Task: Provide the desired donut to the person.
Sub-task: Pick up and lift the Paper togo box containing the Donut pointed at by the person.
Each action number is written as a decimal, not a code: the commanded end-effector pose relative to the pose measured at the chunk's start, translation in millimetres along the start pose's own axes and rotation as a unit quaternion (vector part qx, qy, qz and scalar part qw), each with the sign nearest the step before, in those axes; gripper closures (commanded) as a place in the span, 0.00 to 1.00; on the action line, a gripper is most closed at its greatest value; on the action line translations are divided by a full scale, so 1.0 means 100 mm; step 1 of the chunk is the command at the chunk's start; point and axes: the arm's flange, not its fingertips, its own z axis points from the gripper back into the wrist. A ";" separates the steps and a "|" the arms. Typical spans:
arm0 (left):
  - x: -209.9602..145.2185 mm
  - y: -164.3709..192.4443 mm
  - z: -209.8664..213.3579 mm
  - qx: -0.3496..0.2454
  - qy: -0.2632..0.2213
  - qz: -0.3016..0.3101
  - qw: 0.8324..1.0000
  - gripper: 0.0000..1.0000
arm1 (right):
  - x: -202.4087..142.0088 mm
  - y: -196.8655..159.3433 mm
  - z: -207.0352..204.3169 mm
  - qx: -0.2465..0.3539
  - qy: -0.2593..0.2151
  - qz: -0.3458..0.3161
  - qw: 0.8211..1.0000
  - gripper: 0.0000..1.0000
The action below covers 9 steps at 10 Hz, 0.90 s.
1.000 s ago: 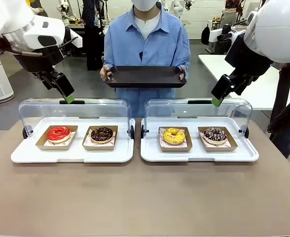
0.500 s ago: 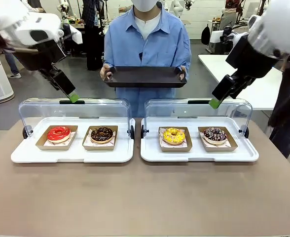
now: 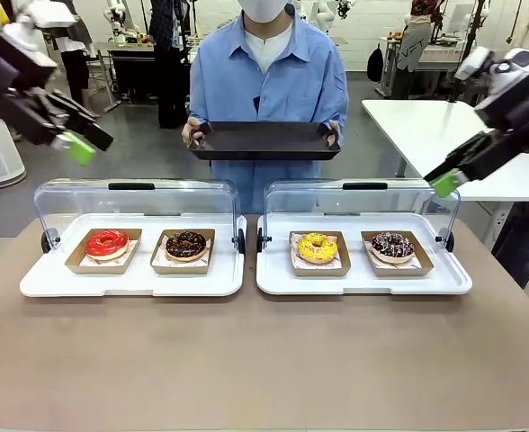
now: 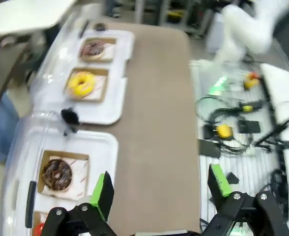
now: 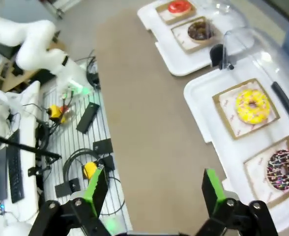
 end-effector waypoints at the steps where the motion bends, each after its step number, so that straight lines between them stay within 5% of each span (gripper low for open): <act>1: -0.21 0.20 0.30 0.001 -0.008 -0.034 0.999 0.00 | -0.19 -0.33 0.22 0.015 -0.036 0.010 0.999 0.00; 5: -0.66 0.21 0.73 0.059 -0.117 -0.088 0.987 0.00 | -0.69 -0.42 0.70 0.039 -0.190 0.062 0.979 0.00; 9: -0.92 0.15 1.03 0.081 -0.186 -0.136 0.970 0.00 | -0.87 -0.46 0.89 0.049 -0.199 0.060 0.977 0.00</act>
